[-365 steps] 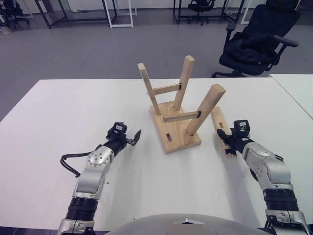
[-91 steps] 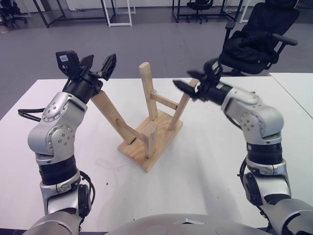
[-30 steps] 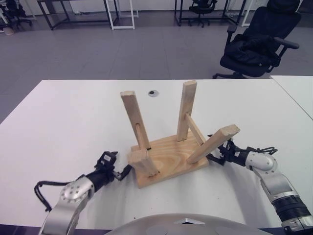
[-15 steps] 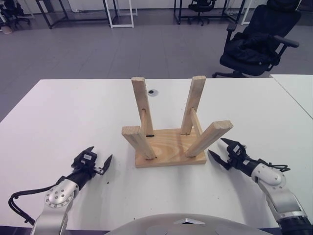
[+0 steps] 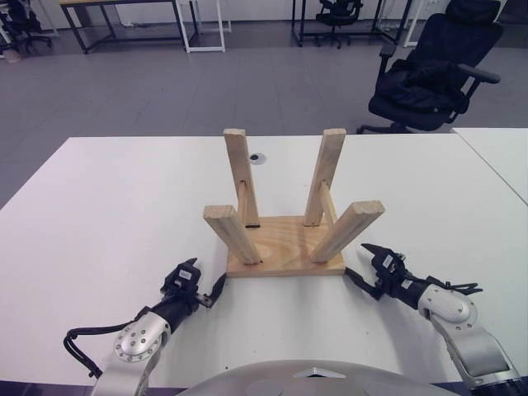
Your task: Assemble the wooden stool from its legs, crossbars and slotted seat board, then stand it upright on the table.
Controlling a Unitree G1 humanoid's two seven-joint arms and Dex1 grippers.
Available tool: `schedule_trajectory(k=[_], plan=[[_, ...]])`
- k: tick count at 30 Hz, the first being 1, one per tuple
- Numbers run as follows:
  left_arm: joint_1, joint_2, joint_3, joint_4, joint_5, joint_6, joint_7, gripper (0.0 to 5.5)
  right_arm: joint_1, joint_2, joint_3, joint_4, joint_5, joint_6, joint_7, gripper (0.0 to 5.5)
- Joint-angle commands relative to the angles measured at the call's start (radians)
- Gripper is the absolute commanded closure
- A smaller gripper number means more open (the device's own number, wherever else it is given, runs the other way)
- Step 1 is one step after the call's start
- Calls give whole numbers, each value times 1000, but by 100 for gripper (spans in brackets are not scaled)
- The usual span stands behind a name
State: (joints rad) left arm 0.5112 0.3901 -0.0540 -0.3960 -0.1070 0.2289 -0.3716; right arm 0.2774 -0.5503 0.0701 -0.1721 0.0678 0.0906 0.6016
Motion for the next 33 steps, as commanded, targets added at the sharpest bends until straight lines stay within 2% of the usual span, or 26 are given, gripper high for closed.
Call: schedule_trajectory(k=[1, 4, 9, 14, 17, 20, 25, 33], plan=[[34, 49, 52, 48, -9, -15, -48, 118, -26, -4, 19, 70, -33, -11, 3, 167], [-2, 79, 103, 115, -5, -44, -62, 118, -40, -5, 13, 113, -46, -30, -17, 167], [-66, 4, 18, 140, 8, -49, -38, 118, -41, 7, 42, 110, -42, -42, -19, 167], [13, -20, -58, 17, -1, 13, -40, 118, -19, -10, 20, 69, -13, -36, 4, 167], [23, -45, -56, -86, -56, 97, -19, 118, 37, -26, 36, -108, 138, 52, 106, 167], [-16, -56, -19, -252, -196, 238, -19, 118, 38, -59, 18, -255, 249, 181, 141, 167], [-59, 19, 96, -462, -398, 469, -48, 118, 6, -150, -68, -393, 378, 382, 177, 167], [-5, 175, 269, -555, -506, 585, -100, 118, -38, -250, -234, -438, 474, 490, 231, 167]])
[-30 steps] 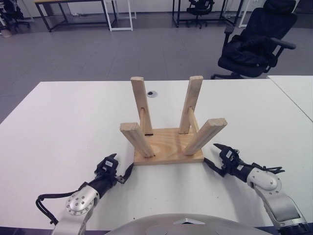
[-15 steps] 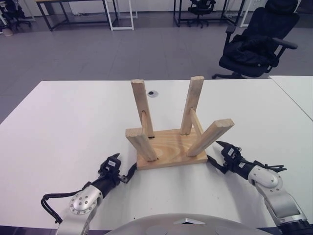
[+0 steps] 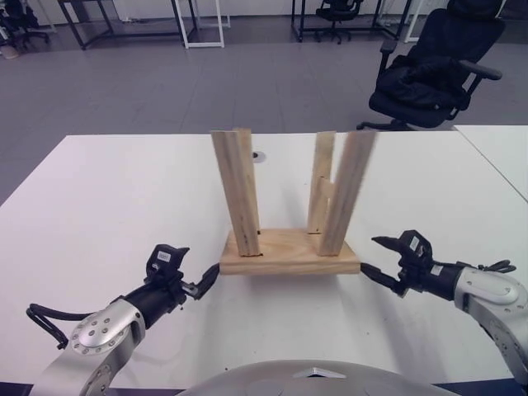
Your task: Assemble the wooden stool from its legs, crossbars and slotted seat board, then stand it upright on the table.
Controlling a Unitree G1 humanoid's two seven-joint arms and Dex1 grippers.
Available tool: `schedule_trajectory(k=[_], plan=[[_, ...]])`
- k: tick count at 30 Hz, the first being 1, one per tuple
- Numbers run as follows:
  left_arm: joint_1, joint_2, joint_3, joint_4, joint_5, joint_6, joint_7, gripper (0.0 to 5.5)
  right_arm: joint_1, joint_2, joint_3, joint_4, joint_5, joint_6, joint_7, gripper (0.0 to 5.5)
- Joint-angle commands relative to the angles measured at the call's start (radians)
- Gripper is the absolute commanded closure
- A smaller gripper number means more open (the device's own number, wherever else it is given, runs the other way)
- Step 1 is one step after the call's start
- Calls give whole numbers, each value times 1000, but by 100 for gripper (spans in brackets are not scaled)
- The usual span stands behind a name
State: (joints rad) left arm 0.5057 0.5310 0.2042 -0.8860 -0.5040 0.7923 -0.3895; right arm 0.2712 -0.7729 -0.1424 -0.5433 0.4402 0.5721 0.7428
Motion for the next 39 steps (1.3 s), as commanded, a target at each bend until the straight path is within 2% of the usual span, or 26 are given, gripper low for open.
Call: schedule_trajectory(k=[1, 5, 8, 11, 14, 19, 22, 27, 29, 30, 33, 39], plan=[[1, 42, 31, -72, -125, 29, -85, 118, -29, -41, -32, -67, 104, 13, 102, 167], [-15, 100, 130, -69, -183, 52, -111, 118, 8, -85, -20, -94, 76, -6, 152, 167], [-17, 139, 196, -57, -216, 58, -140, 118, -13, -87, -60, -86, 93, 4, 156, 167], [18, 182, 190, -2, -146, 26, -172, 118, -6, -108, -67, -50, 47, -46, 174, 167], [26, 182, 227, 1, -173, 17, -196, 118, -58, -105, -103, -38, 97, -21, 169, 167], [39, 213, 290, 93, -129, -32, -251, 118, -29, -136, -58, 27, -3, -107, 210, 167], [9, 243, 205, 143, -105, -100, -339, 118, -70, -135, -1, 95, -28, -154, 258, 167], [-246, 294, -103, 384, 37, -238, -502, 118, -264, -100, 160, 253, -31, -189, 395, 167], [-320, 305, -182, 479, 116, -301, -532, 118, -323, -82, 220, 303, -63, -207, 415, 167], [-349, 311, -210, 519, 146, -333, -552, 114, -346, -68, 244, 322, -77, -216, 418, 185], [-383, 305, -229, 555, 148, -384, -599, 140, -376, -40, 274, 340, -85, -225, 422, 236], [-441, 258, -222, 611, 135, -462, -630, 240, -383, -19, 303, 345, -118, -250, 420, 342]])
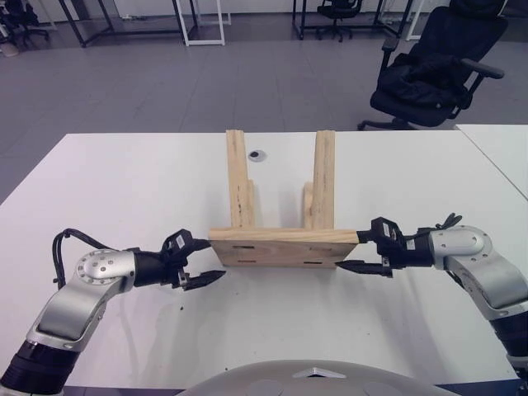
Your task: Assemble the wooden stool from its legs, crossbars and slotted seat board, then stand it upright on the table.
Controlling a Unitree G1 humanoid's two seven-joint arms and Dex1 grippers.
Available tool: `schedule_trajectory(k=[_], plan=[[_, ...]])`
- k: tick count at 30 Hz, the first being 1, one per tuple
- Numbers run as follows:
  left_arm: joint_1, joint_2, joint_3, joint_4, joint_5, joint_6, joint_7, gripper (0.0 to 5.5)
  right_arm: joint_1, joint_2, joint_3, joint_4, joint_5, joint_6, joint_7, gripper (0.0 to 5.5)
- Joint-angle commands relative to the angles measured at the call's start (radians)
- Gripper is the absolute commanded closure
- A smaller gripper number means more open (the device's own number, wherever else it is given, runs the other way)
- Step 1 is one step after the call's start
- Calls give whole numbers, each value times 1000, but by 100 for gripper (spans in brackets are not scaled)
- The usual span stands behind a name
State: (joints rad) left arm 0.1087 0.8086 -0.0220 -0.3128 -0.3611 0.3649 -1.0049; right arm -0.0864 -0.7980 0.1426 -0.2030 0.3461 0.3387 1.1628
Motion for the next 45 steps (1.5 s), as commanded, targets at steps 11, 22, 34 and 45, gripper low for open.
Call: schedule_trajectory(k=[11, 22, 34, 45], plan=[[-75, 4, -7, 47, -36, -69, -117, 382, -87, 19, 47, 64, -48, -84, 52, 411], [-263, 371, 404, -204, -816, 582, -252, 394, -385, -285, -269, -207, 703, 587, 304, 415], [-775, 441, 44, 429, -1439, 1187, -145, 417, -1085, -173, 321, 494, 1152, 1276, 442, 416], [-324, 338, 139, 538, -1575, 1063, 122, 416, -1122, -38, 779, 818, 1230, 1276, 451, 415]])
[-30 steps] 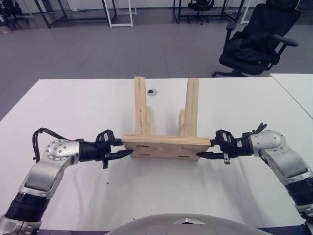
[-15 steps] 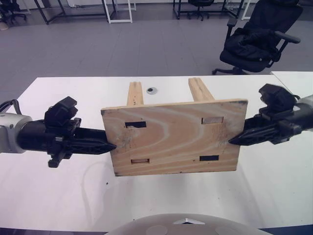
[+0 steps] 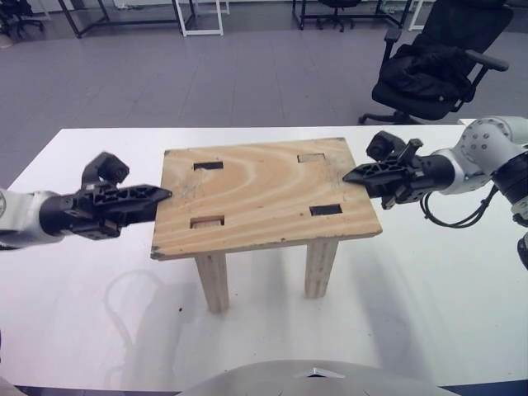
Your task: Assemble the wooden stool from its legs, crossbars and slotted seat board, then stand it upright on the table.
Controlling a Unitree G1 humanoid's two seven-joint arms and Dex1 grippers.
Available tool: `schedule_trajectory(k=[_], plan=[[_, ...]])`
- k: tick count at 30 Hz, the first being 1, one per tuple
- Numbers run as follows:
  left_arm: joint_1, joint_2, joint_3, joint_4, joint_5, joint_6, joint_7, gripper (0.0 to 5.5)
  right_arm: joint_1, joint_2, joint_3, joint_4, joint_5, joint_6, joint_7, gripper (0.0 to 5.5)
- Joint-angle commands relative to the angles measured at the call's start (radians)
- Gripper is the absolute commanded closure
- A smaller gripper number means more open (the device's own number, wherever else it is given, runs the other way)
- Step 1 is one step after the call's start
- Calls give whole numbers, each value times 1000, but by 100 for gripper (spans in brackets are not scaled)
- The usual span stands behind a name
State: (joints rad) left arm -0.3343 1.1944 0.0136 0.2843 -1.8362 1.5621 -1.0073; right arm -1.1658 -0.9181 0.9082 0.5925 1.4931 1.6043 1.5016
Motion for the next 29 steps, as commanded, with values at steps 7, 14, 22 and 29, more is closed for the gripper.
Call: schedule_trajectory(k=[7, 14, 22, 29], plan=[[299, -91, 292, -45, -14, -284, 385, 300, -7, 169, -106, 268, -259, 3, 100, 291], [6, -35, 330, 255, 337, -377, 248, 180, 236, -60, -492, 358, -500, -321, 14, 160], [164, -508, 214, 12, 1229, -1483, 752, 158, 746, 377, -932, 35, -922, -1633, -1040, 154], [105, -644, 210, 181, 1435, -1664, 858, 158, 636, 428, -1011, 232, -1070, -1896, -1178, 154]])
